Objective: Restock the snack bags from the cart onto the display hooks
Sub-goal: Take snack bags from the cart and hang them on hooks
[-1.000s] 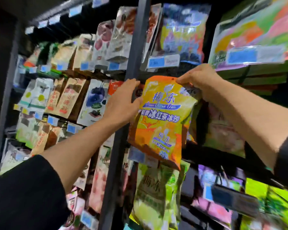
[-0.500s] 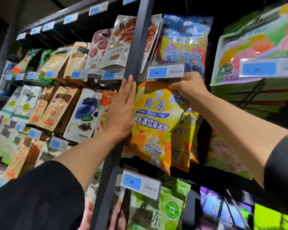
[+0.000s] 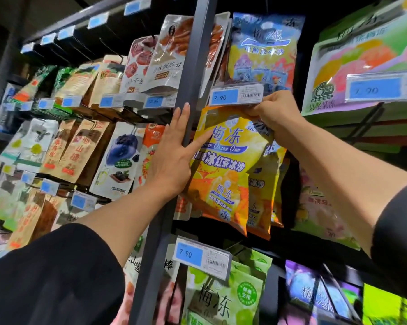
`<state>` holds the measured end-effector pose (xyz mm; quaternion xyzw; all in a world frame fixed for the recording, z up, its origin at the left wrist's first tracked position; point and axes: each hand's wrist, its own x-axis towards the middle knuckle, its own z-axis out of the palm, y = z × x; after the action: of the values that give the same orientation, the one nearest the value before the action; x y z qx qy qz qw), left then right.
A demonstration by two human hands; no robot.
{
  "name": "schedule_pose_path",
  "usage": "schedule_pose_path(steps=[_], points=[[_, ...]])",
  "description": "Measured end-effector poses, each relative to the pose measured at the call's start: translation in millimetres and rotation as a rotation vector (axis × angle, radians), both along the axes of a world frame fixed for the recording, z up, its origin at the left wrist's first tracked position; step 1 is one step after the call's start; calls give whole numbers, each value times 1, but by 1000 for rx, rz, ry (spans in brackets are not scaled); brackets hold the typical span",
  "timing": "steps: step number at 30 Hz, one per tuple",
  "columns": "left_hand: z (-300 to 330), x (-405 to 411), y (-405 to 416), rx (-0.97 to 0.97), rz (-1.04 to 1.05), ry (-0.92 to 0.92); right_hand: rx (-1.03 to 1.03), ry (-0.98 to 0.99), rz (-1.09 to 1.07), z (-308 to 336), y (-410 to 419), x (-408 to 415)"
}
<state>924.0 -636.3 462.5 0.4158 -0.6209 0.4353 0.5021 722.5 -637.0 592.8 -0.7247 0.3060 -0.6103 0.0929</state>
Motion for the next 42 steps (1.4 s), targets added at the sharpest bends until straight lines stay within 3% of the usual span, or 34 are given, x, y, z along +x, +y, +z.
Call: schedule_pose_path(steps=[11,16,22,26,30,35,42], points=[[-1,0,1,-15,-57,-17,-253,159,-185,-6,6,-4],[-1,0,2,-10,-40,-3,-135,115,-122,-1,0,0],[-2,-5,11,56,-74,46,-126,212,-366,-10,-16,-11],[-3,-6,10,25,-88,35,-221,91,-485,-34,-10,-13],[-2,-6,12,34,-72,37,-293,24,-456,-75,-17,-16],[-2,-5,11,17,-65,35,-72,-19,-517,-76,-41,-25],[-9,-8,12,52,35,40,72,-12,-489,-90,-20,-48]])
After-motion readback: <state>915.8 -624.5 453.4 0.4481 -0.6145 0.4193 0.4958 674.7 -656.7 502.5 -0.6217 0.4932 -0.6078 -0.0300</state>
